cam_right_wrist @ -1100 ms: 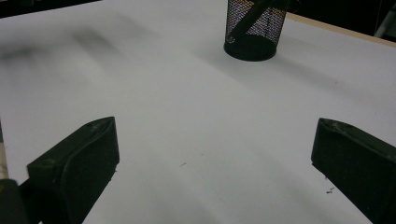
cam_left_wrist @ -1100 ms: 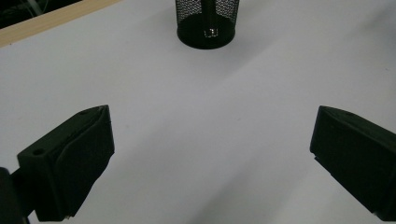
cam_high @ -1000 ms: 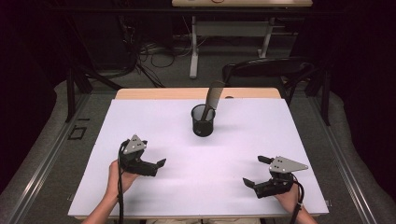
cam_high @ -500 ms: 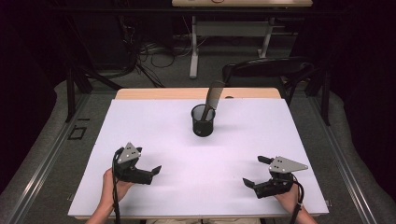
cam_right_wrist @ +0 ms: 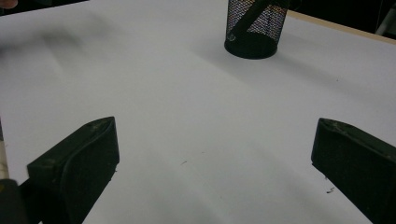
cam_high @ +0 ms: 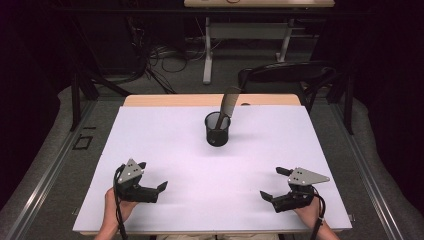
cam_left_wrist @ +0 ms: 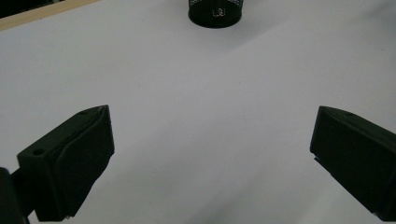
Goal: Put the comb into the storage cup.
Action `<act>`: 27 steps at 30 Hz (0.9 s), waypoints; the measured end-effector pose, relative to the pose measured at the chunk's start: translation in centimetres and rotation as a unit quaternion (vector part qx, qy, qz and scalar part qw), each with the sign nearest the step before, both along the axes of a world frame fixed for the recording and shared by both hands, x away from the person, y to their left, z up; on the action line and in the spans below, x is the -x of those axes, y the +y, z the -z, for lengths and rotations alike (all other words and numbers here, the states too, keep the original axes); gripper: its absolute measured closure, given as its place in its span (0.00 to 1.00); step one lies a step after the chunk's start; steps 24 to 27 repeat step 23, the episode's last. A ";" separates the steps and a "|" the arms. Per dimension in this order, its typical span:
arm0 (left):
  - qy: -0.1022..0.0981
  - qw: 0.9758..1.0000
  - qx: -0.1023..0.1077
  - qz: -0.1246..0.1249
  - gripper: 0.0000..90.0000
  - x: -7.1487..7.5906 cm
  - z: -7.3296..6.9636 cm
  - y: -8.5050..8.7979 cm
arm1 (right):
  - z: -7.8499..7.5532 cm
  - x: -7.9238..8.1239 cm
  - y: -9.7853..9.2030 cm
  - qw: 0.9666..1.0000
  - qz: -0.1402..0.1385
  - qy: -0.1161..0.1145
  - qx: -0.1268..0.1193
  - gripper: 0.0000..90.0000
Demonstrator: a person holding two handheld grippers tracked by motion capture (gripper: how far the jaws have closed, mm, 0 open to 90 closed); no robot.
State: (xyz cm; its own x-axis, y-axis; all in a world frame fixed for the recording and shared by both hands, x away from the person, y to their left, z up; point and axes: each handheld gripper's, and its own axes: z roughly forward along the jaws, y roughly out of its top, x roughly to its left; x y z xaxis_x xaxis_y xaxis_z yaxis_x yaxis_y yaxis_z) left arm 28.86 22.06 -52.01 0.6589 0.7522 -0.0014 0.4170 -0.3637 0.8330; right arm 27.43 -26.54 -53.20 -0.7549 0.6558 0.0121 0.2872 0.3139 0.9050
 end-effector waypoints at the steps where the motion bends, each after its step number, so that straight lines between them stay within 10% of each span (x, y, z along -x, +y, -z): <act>1: 0.001 1.000 0.002 -0.001 0.00 0.1 0.1 0.1 | 0.0 0.0 0.0 1.000 0.000 0.001 -0.001 0.01; 27: -0.043 0.999 0.022 -0.013 0.00 1.8 0.8 0.6 | 0.0 0.0 0.0 1.000 -0.003 -0.003 0.001 0.01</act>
